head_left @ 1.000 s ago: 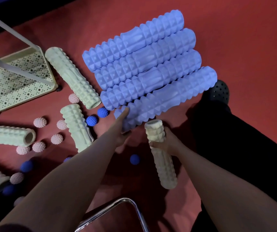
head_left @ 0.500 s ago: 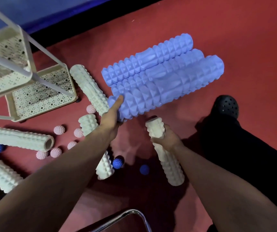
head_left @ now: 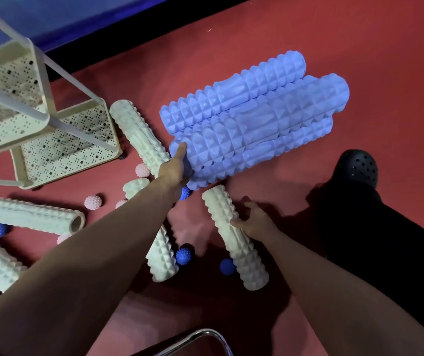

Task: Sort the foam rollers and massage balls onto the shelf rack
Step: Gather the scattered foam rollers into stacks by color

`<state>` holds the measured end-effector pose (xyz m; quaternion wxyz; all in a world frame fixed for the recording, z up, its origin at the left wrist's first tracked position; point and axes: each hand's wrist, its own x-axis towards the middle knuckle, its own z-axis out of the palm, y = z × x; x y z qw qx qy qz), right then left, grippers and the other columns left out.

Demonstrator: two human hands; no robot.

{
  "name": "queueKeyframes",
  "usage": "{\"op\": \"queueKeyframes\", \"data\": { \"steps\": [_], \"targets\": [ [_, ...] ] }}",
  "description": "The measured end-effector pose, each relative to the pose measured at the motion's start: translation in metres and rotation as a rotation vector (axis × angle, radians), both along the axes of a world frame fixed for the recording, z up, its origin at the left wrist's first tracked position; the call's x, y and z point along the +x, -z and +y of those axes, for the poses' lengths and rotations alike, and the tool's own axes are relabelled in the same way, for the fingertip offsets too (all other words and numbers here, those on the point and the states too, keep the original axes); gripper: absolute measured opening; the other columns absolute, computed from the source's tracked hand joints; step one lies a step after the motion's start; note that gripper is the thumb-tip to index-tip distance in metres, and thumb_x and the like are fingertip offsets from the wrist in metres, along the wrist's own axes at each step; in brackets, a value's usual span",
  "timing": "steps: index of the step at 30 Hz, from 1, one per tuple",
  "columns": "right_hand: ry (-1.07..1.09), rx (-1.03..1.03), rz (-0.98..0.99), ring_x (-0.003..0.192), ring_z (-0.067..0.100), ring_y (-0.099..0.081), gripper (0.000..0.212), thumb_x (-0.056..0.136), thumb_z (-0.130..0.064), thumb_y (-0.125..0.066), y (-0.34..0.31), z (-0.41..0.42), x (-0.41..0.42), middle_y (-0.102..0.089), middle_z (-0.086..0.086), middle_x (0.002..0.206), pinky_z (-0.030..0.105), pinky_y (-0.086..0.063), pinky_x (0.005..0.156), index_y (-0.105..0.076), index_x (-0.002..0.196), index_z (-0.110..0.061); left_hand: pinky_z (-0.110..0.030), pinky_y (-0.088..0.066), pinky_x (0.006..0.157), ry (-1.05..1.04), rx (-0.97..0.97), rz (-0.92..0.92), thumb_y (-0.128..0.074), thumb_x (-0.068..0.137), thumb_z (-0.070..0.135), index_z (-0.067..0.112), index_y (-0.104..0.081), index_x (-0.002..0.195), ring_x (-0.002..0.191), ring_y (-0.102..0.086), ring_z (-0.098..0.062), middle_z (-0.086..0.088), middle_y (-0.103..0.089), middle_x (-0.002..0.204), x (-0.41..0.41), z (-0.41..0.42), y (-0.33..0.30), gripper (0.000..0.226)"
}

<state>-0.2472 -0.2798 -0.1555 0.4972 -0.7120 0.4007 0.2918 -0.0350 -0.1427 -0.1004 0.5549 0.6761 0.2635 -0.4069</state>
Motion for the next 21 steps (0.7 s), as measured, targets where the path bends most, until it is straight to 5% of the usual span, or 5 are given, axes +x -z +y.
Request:
{"op": "queueKeyframes", "data": {
  "steps": [4,8,13,16,21],
  "targets": [
    [-0.029,0.025,0.007,0.11,0.022,-0.066,0.077,0.069,-0.039,-0.087,0.0,0.015,0.005,-0.068,-0.001,0.119,0.038,-0.051,0.097,-0.051,0.135,-0.018,-0.036,-0.055,0.097,0.015,-0.024,-0.004,-0.068,0.08,0.066,0.013,-0.066,0.123,0.109,-0.069,-0.02,-0.004,-0.071,0.122,-0.003,0.011,-0.005,0.068],
    [-0.098,-0.039,0.05,0.105,0.022,-0.067,0.075,0.064,-0.046,-0.086,0.003,0.031,0.009,-0.068,-0.001,0.115,0.039,-0.054,0.09,-0.053,0.124,-0.016,-0.029,-0.058,0.072,-0.045,0.035,0.009,-0.064,0.089,0.059,0.02,-0.067,0.113,0.096,-0.068,-0.014,0.003,-0.072,0.107,-0.019,0.028,-0.017,0.046],
    [-0.049,-0.116,0.023,0.096,0.023,-0.067,0.059,0.07,-0.04,-0.084,-0.007,0.031,0.019,-0.068,0.0,0.105,0.035,-0.052,0.082,-0.055,0.116,-0.015,-0.04,-0.052,0.081,0.054,0.307,-0.123,-0.062,0.095,0.047,0.02,-0.063,0.098,0.086,-0.059,-0.02,-0.001,-0.063,0.091,-0.053,0.063,-0.009,0.027],
    [-0.051,-0.115,0.031,0.093,0.02,-0.067,0.055,0.072,-0.038,-0.083,-0.009,0.028,0.024,-0.069,-0.002,0.102,0.033,-0.052,0.081,-0.056,0.115,-0.016,-0.027,-0.042,0.067,0.109,0.414,-0.166,-0.063,0.096,0.04,0.014,-0.064,0.117,0.083,-0.058,-0.017,-0.004,-0.064,0.101,-0.077,0.078,-0.006,0.034],
    [0.003,-0.148,0.016,0.098,0.023,-0.067,0.061,0.069,-0.045,-0.081,-0.014,0.042,0.026,-0.068,-0.002,0.106,0.037,-0.053,0.086,-0.056,0.119,-0.02,-0.03,-0.045,0.083,0.14,0.477,-0.112,-0.064,0.094,0.042,0.012,-0.056,0.133,0.096,-0.059,-0.017,0.001,-0.063,0.116,-0.102,0.112,0.001,0.05]
  ]
}}
